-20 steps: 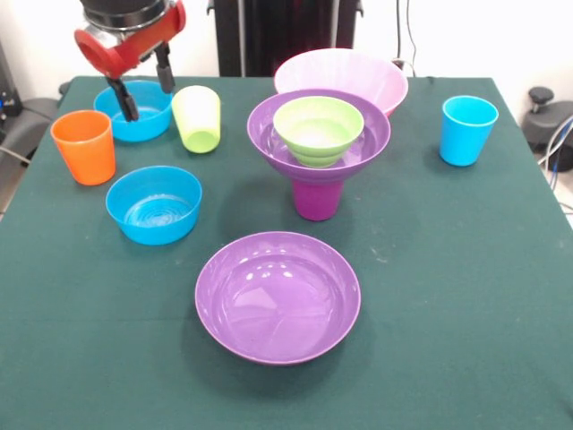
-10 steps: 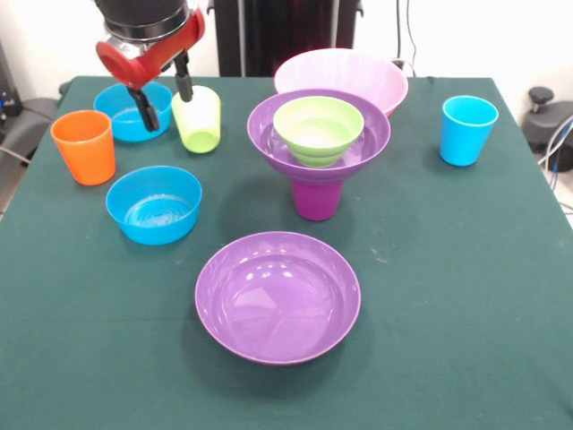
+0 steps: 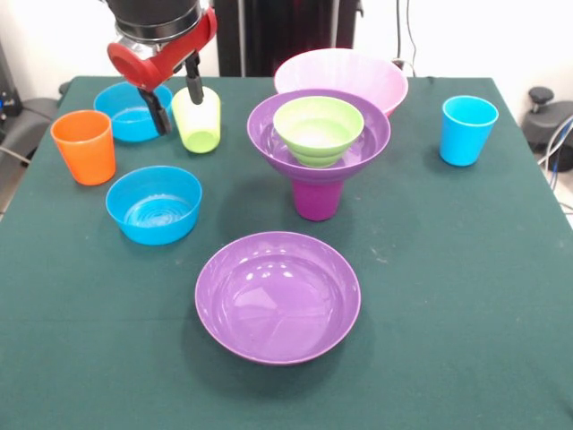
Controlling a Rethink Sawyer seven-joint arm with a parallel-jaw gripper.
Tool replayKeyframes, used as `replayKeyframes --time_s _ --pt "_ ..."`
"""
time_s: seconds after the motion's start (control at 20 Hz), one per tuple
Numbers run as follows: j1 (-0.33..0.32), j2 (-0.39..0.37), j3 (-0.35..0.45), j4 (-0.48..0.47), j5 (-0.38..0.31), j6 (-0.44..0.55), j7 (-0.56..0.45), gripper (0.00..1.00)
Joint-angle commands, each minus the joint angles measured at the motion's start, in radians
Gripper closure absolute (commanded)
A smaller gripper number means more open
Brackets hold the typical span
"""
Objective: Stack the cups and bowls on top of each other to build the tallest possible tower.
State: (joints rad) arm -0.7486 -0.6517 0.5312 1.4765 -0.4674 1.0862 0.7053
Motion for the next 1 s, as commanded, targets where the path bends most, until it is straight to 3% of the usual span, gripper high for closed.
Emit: replayKeyframes --time_s 0.05,1.0 --pt "-0.004 0.024 0.056 -0.013 -0.055 0.096 -0.208 0.00" --pt "-0.037 0.016 0.108 -0.023 -0.042 0.115 -0.205 0.00"
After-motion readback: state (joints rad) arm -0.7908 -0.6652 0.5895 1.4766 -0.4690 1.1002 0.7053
